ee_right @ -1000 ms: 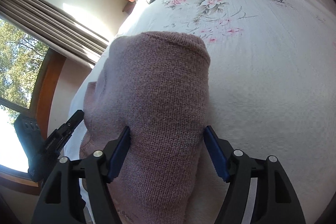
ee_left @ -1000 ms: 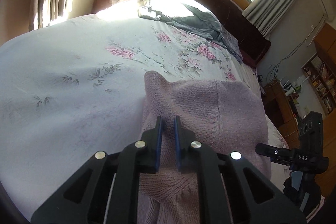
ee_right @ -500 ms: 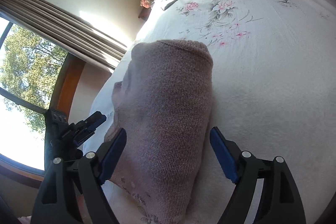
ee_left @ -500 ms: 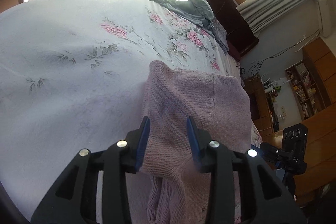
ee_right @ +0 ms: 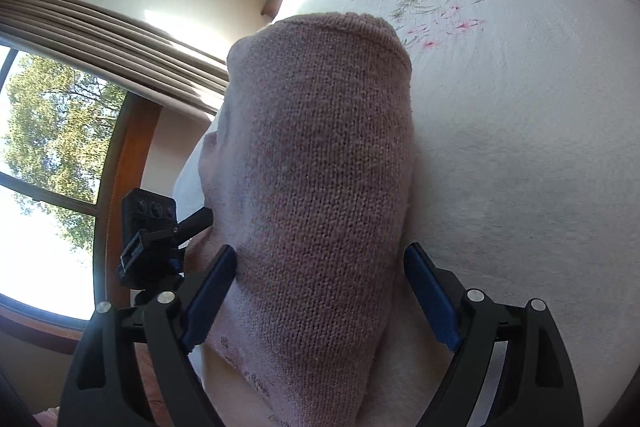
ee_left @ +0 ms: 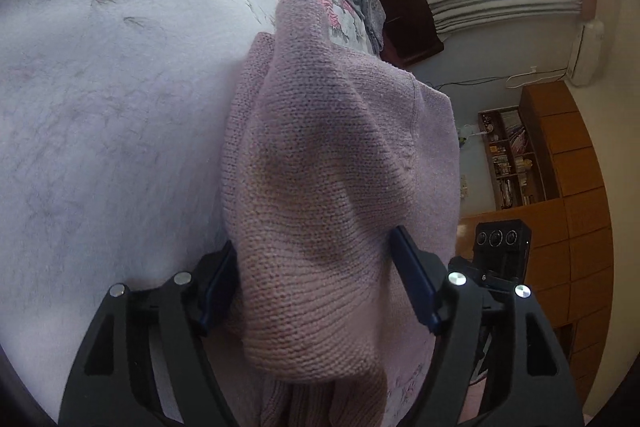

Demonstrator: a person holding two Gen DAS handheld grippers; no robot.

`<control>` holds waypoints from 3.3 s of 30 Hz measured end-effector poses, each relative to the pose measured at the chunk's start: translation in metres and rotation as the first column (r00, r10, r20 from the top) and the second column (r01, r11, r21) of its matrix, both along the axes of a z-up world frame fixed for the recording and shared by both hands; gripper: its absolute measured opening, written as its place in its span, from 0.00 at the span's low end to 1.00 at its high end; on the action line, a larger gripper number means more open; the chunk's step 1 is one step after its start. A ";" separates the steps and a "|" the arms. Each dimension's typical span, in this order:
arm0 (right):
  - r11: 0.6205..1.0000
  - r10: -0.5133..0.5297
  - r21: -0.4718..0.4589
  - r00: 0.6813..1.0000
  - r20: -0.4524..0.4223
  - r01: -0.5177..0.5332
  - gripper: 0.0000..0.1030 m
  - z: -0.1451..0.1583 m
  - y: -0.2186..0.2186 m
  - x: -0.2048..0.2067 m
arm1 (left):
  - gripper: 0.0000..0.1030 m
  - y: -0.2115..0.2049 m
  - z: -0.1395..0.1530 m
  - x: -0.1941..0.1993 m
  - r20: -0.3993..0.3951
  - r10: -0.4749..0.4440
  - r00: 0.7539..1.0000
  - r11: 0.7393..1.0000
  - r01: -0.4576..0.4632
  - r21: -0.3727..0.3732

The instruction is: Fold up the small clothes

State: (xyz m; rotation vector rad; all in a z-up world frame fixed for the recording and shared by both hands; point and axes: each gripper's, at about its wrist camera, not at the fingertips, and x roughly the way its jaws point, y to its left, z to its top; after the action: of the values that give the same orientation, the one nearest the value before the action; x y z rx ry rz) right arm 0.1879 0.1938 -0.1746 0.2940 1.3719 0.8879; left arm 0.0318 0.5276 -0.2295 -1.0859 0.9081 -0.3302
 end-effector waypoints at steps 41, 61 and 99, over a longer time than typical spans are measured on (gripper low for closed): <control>0.991 -0.047 0.127 0.999 -0.013 0.048 0.65 -0.002 -0.233 -0.068 | 0.49 -0.270 0.024 -0.058 0.087 -0.083 0.993 0.992 0.074 0.106; 1.000 -0.014 -0.013 0.999 0.052 0.014 0.48 0.012 -0.268 -0.149 | 0.51 -0.277 0.087 -0.137 0.041 -0.008 0.999 0.860 -0.014 0.510; 0.803 -0.109 -0.429 0.810 0.576 0.414 0.96 0.146 -0.214 -0.233 | 0.87 -0.299 0.198 -0.183 0.094 0.052 0.994 0.647 -0.105 0.755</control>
State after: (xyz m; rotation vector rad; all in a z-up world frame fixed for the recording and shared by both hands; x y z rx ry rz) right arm -0.0446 -0.0198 -0.0286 -0.1870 0.9650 0.2660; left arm -0.1509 0.2282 -0.0316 -0.3118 0.8143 0.1094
